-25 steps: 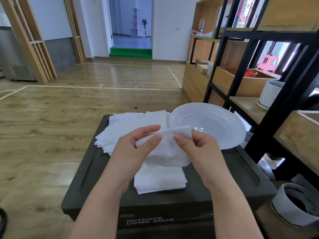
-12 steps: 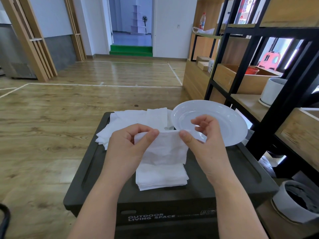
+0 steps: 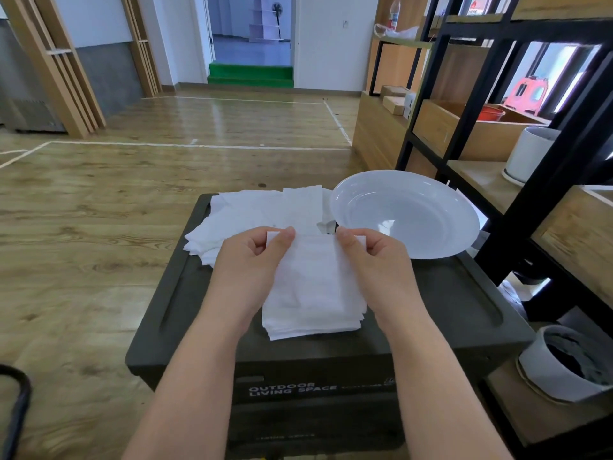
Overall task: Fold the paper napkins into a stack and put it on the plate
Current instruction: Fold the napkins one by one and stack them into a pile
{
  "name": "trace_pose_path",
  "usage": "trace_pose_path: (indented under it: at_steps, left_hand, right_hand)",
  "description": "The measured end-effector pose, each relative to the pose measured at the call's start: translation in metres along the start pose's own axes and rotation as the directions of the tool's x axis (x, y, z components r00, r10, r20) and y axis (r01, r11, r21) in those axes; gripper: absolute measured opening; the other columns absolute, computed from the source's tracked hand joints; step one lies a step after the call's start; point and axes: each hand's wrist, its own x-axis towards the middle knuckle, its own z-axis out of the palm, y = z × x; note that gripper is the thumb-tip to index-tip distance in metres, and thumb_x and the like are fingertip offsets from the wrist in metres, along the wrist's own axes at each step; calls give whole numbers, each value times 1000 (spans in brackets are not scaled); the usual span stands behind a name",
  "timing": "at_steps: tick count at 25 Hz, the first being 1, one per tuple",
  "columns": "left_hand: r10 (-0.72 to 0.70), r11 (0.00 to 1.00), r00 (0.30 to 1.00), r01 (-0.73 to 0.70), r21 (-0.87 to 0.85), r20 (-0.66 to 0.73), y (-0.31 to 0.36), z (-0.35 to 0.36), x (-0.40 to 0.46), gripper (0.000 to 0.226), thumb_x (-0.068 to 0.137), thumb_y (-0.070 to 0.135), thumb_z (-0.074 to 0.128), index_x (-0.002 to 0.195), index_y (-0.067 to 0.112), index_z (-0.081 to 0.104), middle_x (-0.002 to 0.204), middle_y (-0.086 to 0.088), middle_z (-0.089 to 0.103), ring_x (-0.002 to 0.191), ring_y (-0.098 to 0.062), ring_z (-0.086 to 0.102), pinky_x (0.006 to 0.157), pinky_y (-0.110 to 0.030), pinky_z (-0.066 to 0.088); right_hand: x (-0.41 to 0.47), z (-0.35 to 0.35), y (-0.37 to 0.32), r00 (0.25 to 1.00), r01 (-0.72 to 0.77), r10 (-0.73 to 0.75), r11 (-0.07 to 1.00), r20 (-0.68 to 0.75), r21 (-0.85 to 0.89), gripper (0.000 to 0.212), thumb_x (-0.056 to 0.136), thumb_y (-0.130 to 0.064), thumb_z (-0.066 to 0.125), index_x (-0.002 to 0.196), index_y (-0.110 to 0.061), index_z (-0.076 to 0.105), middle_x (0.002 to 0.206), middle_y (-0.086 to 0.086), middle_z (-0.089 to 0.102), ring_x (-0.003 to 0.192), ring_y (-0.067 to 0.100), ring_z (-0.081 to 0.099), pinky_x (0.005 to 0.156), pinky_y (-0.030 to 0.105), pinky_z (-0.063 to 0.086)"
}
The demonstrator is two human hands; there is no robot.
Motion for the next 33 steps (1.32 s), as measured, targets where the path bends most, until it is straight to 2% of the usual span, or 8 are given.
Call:
trace_pose_path:
  at_steps: [3,6,11,16,19,25,30,33]
  left_hand:
    - [-59,993,995,67,96,-81,-8,7,0,45,93,41,53,81,-2,57,66,-2,48,61,-15,43,58,-28,33]
    - [-100,962,992,115,249,-74,-12,4,-1,44,92,44,52,65,10,43,58,1,30,51,-13,27,51,-25,21]
    - [-147,874,988,148,462,-38,-21,-3,3,45,94,33,50,58,16,30,53,0,28,49,-16,26,50,-27,19]
    - [-101,709,990,143,690,-101,-26,-4,5,40,91,35,53,63,13,36,58,-4,36,50,-17,33,45,-27,22]
    - [-138,679,985,172,713,-106,-28,-6,5,37,87,36,58,63,13,40,59,-5,41,51,-18,37,46,-27,25]
    - [-181,618,979,188,763,-95,-31,-5,5,37,84,42,61,58,20,47,55,9,48,51,-5,44,44,-23,26]
    - [-201,581,974,204,788,-104,-29,-5,6,30,81,44,65,63,24,49,66,6,56,62,-11,50,46,-22,30]
    - [-140,626,980,199,754,-142,-25,-5,3,28,81,42,65,66,25,49,73,8,57,68,-12,52,48,-22,30]
  right_hand:
    - [2,4,7,998,-66,68,985,9,-161,43,91,-42,54,58,-16,50,49,-17,46,50,-2,46,45,8,35]
    - [6,2,16,998,-49,35,956,-53,-288,46,93,-35,53,55,-12,38,44,-10,32,42,5,33,40,13,29]
    - [12,5,27,997,-28,-15,867,-82,-498,53,92,-40,52,49,-17,30,36,-6,29,39,10,32,44,23,24]
    - [18,7,33,996,-90,91,857,-24,-507,42,86,-39,59,57,-12,45,48,-4,35,45,13,35,43,18,29]
    - [17,5,33,989,-138,148,846,-23,-516,21,85,-32,60,69,-18,61,67,-4,58,59,11,53,48,18,37]
    - [11,3,33,990,-141,127,756,-69,-639,13,87,-29,56,83,-17,60,74,-6,54,68,5,50,49,15,30]
    - [1,10,25,990,-75,-38,676,-137,-733,15,86,-24,61,98,-21,53,93,-4,54,78,11,45,59,22,32]
    - [-5,22,19,994,78,-111,682,2,-727,12,87,-21,60,98,-24,55,93,-5,52,80,10,47,56,19,32]
